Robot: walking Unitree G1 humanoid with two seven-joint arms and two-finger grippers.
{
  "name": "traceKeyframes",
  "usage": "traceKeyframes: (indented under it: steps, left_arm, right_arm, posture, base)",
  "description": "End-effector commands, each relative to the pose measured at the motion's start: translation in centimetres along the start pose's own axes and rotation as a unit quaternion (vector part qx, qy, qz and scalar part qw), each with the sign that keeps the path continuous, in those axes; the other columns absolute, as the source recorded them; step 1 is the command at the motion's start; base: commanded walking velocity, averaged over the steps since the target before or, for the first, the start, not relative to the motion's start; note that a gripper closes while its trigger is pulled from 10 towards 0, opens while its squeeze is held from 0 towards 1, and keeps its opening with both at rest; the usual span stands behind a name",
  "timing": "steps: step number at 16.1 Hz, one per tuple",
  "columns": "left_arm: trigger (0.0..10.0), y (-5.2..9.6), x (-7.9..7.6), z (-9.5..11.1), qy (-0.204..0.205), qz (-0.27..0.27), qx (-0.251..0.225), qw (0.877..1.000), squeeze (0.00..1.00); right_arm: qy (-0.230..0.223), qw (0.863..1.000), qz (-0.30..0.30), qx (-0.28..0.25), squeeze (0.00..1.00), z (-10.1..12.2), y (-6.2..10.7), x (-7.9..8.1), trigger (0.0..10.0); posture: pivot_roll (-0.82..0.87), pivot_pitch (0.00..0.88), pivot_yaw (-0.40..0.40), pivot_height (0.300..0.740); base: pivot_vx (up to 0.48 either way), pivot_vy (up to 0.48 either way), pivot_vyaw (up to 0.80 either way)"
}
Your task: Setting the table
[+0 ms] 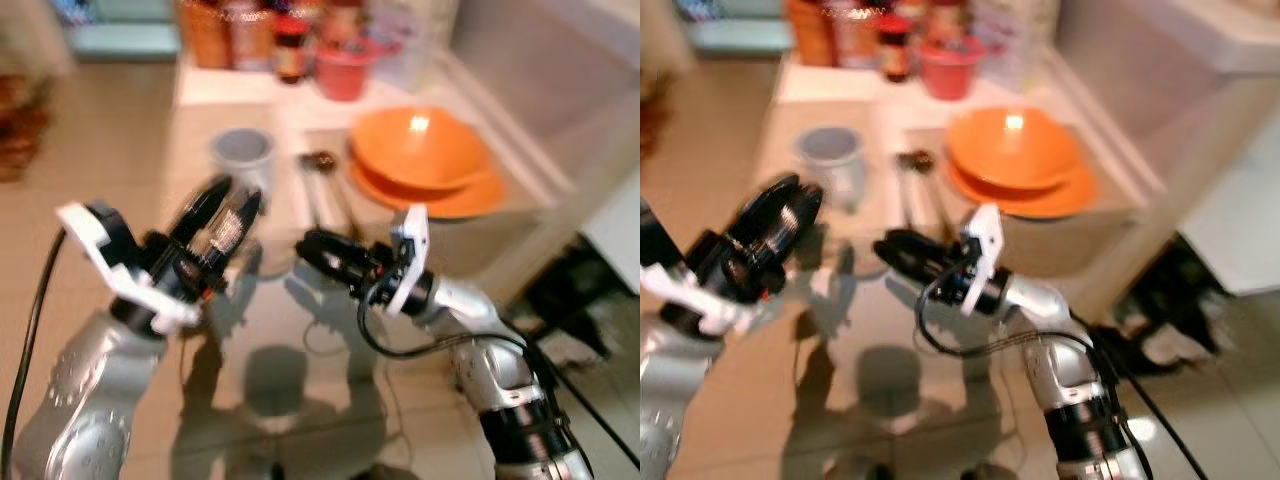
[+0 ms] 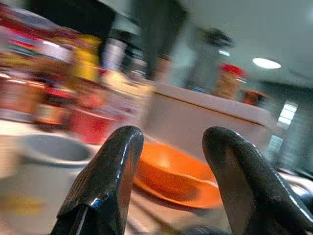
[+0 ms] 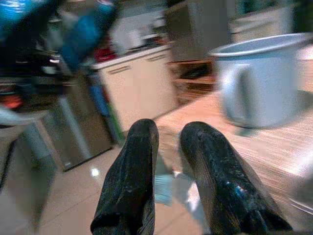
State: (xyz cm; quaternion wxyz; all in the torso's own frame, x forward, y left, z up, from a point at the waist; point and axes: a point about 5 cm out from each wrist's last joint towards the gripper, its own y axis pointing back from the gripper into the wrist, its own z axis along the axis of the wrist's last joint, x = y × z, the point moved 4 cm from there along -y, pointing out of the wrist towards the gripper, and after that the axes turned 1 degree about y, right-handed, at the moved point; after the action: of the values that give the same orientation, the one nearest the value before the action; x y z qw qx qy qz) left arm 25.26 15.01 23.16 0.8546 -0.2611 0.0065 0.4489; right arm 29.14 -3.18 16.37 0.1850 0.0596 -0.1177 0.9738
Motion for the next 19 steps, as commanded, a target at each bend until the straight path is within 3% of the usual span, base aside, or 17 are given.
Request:
traceKeyframes:
  steps: [1,2,3,4,6,7,10,12,14,16,17,19]
  left_arm:
    - [10.0,0.1,1.3,0.1,-0.008,0.038,-0.007,0.999,0.0]
    - [10.0,0.6,3.1,-0.4,-0.019,0.086,-0.002,0.996,0.0]
    - [10.0,0.7,3.4,-0.6,-0.018,0.095,0.0,0.995,0.0]
    - [10.0,1.3,4.2,-2.2,-0.026,0.117,0.03,0.992,0.0]
    - [10.0,2.2,4.4,-5.1,-0.026,0.126,0.077,0.989,0.0]
    - [10.0,2.8,4.7,-6.2,-0.023,0.139,0.093,0.986,0.0]
    - [10.0,3.8,5.0,-8.0,-0.015,0.154,0.115,0.981,0.0]
    - [10.0,4.0,5.0,-8.7,-0.021,0.154,0.125,0.98,0.0]
    - [10.0,3.9,5.1,-9.2,-0.037,0.152,0.138,0.978,0.0]
    - [10.0,3.3,4.6,-9.3,-0.043,0.132,0.137,0.981,0.0]
    - [10.0,3.1,4.3,-9.3,-0.048,0.122,0.14,0.981,0.0]
    - [10.0,2.9,4.0,-9.2,-0.053,0.114,0.139,0.982,0.0]
  right_arm:
    - [-0.002,1.0,0.006,-0.005,0.0,0.4,0.0,0.2,10.0]
    - [0.01,1.0,-0.006,-0.016,0.0,1.0,-0.5,0.0,10.0]
    - [0.015,1.0,-0.013,-0.02,0.0,1.2,-0.7,-0.2,10.0]
    - [0.023,0.996,-0.068,-0.051,0.0,2.5,-1.2,-1.5,10.0]
    - [0.044,0.989,-0.116,-0.082,0.0,3.6,-0.8,-2.6,10.0]
    - [0.065,0.986,-0.135,-0.078,1.0,3.8,-0.6,-2.9,10.0]
    - [0.089,0.986,-0.129,-0.06,1.0,3.6,-0.4,-1.9,10.0]
    - [0.155,0.98,-0.117,-0.032,1.0,3.3,-0.4,-0.7,10.0]
    - [0.199,0.962,-0.179,-0.044,1.0,4.2,0.0,-1.5,10.0]
    - [0.223,0.932,-0.283,-0.034,1.0,4.0,1.4,-4.0,10.0]
    - [0.226,0.924,-0.308,-0.03,1.0,3.8,1.9,-4.7,10.0]
    - [0.205,0.932,-0.297,-0.033,1.0,3.4,1.6,-4.6,10.0]
  posture:
    - [-0.05,0.064,-0.043,0.74]
    - [-0.04,0.06,-0.043,0.74]
    - [-0.05,0.061,-0.042,0.74]
    - [-0.04,0.059,-0.041,0.74]
    - [-0.04,0.063,-0.04,0.74]
    - [-0.05,0.066,-0.039,0.74]
    - [-0.05,0.073,-0.037,0.74]
    - [-0.05,0.077,-0.035,0.74]
    - [-0.06,0.078,-0.033,0.74]
    - [-0.05,0.078,-0.032,0.74]
    - [-0.05,0.078,-0.032,0.74]
    - [-0.05,0.08,-0.029,0.74]
  base:
    - [0.0,0.0,0.8]
    - [0.0,0.0,0.8]
    - [0.0,0.0,0.8]
    - [0.0,0.0,0.8]
    - [0.0,0.0,0.0]
    - [0.0,0.0,0.0]
    - [0.0,0.0,0.0]
    - [0.0,0.0,0.0]
    - [0.0,0.0,0.0]
    - [0.0,0.0,0.0]
    - [0.0,0.0,0.0]
    - [0.0,0.0,0.0]
